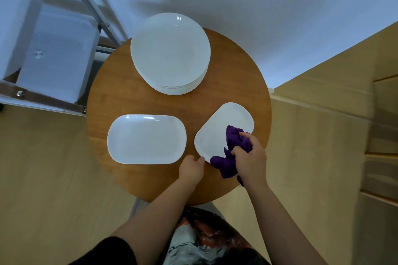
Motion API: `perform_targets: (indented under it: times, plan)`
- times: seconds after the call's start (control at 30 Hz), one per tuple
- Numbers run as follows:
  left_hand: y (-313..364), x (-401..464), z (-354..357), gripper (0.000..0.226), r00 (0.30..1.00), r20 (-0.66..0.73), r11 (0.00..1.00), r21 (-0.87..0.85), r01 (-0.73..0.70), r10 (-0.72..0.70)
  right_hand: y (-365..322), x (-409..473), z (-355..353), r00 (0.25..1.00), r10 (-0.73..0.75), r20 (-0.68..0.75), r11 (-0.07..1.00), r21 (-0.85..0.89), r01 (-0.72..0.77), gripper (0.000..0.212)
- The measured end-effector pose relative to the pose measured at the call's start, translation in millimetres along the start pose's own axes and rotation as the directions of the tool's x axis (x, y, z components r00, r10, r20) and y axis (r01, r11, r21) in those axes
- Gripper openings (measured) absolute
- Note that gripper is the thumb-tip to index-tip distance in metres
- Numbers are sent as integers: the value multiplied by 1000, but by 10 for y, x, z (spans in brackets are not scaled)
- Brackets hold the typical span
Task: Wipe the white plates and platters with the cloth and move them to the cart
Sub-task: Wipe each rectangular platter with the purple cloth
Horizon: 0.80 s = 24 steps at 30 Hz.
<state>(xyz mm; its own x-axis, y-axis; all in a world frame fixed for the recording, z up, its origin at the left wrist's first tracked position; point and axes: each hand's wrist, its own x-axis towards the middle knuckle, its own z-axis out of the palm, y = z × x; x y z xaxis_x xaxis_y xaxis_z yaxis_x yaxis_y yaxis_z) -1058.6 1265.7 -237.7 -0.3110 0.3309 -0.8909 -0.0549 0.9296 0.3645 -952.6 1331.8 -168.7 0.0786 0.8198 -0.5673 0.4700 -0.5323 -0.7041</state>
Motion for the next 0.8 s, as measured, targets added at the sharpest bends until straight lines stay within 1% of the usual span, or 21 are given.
perform_targets:
  times: [0.03, 0.07, 0.17, 0.3, 0.4, 0.5, 0.57, 0.63, 0.7, 0.73, 0.8]
  plan:
    - [30, 66, 62, 35, 997, -5, 991, -105, 81, -82, 13, 25, -36, 1000, 8, -7, 1000, 10, -8, 45]
    - [68, 127, 114, 36, 992, -13, 975, -186, 121, -126, 25, 52, -69, 1000, 15, -12, 1000, 20, -14, 46]
    - [179, 252, 258, 40, 984, -42, 945, -286, 156, -175, 59, 118, -147, 1000, 9, -1, 1000, 19, -9, 45]
    - [247, 331, 349, 35, 981, -42, 902, -400, 159, -191, 84, 153, -195, 1000, -2, 30, 1000, 3, 2, 47]
    - [276, 344, 295, 32, 990, 25, 864, -486, 133, -139, 72, 145, -213, 1000, -14, 23, 1000, 7, 14, 48]
    - [338, 326, 193, 37, 995, 76, 806, -584, 92, -58, 12, 105, -237, 1000, -30, 8, 999, 30, 30, 48]
    - [417, 280, 120, 40, 997, 80, 804, -594, 34, 16, -52, 58, -257, 998, -62, 13, 998, 31, 61, 51]
    - [506, 228, 49, 45, 997, 51, 822, -570, -19, 58, -133, -19, -273, 991, -130, 33, 991, -4, 131, 54]
    - [598, 117, -33, 42, 997, 29, 799, -600, -39, 70, -219, -118, -273, 969, -233, 80, 969, -62, 238, 60]
    - [637, 40, -82, 39, 996, 47, 777, -629, -34, 82, -265, -175, -258, 949, -292, 121, 947, -100, 304, 64]
    - [699, -127, -218, 42, 980, 148, 714, -700, 11, 131, -360, -294, -177, 889, -381, 255, 885, -177, 430, 72]
